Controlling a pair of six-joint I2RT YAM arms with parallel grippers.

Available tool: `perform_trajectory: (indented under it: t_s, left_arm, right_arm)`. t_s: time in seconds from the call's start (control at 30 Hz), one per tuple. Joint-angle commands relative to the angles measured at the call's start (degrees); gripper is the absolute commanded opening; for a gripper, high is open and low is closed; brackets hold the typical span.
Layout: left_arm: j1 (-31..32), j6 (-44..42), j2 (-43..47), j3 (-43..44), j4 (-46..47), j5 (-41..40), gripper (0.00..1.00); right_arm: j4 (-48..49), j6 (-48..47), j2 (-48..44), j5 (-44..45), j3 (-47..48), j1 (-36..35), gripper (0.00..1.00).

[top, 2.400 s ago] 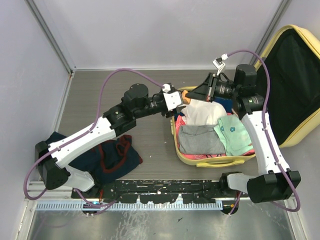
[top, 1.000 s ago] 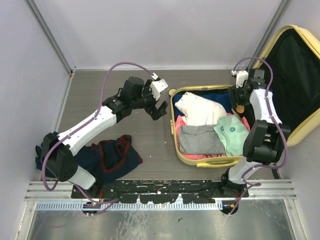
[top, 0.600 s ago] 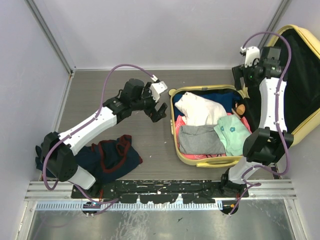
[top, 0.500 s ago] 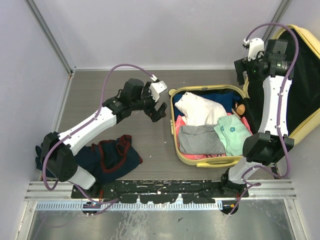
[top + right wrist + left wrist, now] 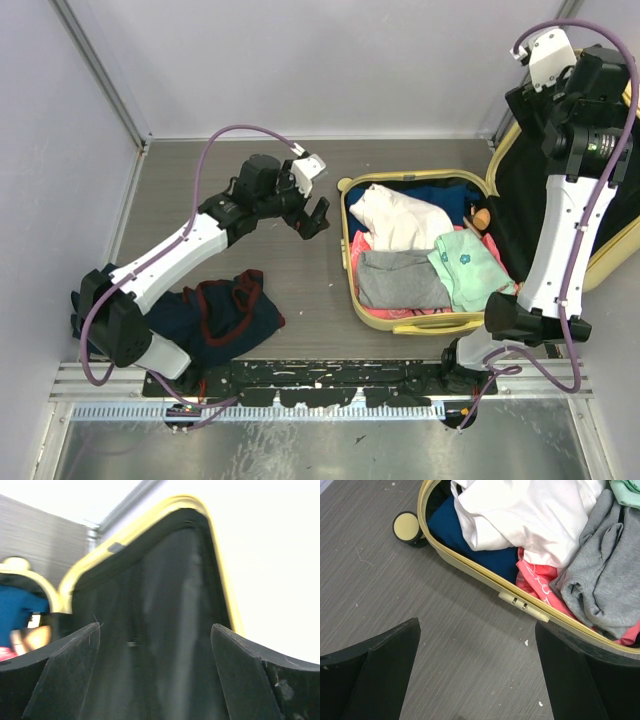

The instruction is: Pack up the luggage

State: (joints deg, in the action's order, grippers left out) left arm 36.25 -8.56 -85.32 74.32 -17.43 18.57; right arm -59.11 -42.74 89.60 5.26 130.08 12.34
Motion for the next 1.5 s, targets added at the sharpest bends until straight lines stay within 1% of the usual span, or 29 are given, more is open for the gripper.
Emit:
perform_trajectory:
  t_s: [0.0,0.1,0.27,0.37,0.53,0.6,0.7,0.8,0.93,1.0,1.07,1.2,1.3,1.47]
  left_arm:
    - [-0.47,2.16,2.60,0.68,3.41,-0.70,0.98]
    - [-0.49,3.17,2.79,0.37,3.99,-0.77,0.98]
    - [-0.52,4.48,3.34,-1.22,6.02,-0.26,0.98]
    - [-0.55,4.69,3.48,-1.39,6.18,-0.17,0.98]
    - [-0.64,4.26,3.17,-0.55,5.93,-0.12,0.98]
    - [-0.72,4.10,2.95,-0.13,5.72,-0.12,0.98]
    - [-0.79,3.97,2.59,0.24,5.43,0.06,0.98]
    - [-0.86,4.03,2.20,0.66,5.23,0.23,0.98]
    - [-0.96,3.99,2.12,1.12,4.83,0.22,0.98]
    - [-1.04,3.94,2.28,1.08,4.49,-0.01,0.98]
    - [-1.16,3.90,2.48,1.11,4.21,-0.15,0.98]
    - [-1.72,5.29,2.78,1.17,3.99,-1.11,0.98]
    - [-2.35,7.24,2.90,1.65,3.81,-1.51,0.98]
    - [-3.38,9.93,2.34,2.86,3.20,-1.36,0.98]
  right_arm:
    - [9.95,-11.42,0.14,14.29,1.78,-0.12,0.96]
    - [13.91,-15.37,1.32,17.28,3.30,0.50,0.96]
    - [17.14,-19.17,2.64,18.34,3.37,1.78,0.94]
    - [19.31,-21.06,3.52,18.21,2.04,3.55,0.88]
    - [20.17,-21.53,5.10,15.48,1.53,7.52,0.74]
    - [20.11,-21.42,5.34,14.54,0.64,8.39,0.69]
    - [19.92,-20.77,5.02,13.31,-1.12,9.11,0.58]
    - [20.00,-20.19,3.98,12.09,-3.81,9.38,0.45]
    - [20.34,-18.77,1.70,9.78,-7.18,9.18,0.17]
    - [20.73,-18.10,-0.01,9.30,-8.64,8.39,0.07]
    - [20.79,-17.45,-1.46,9.71,-9.68,7.19,0.04]
    - [21.22,-15.30,-5.14,10.76,-12.54,2.39,0.03]
    - [22.61,-14.27,-8.72,12.86,-16.21,-4.20,0.04]
    - [26.31,-12.84,-13.77,17.43,-26.10,-15.85,0.05]
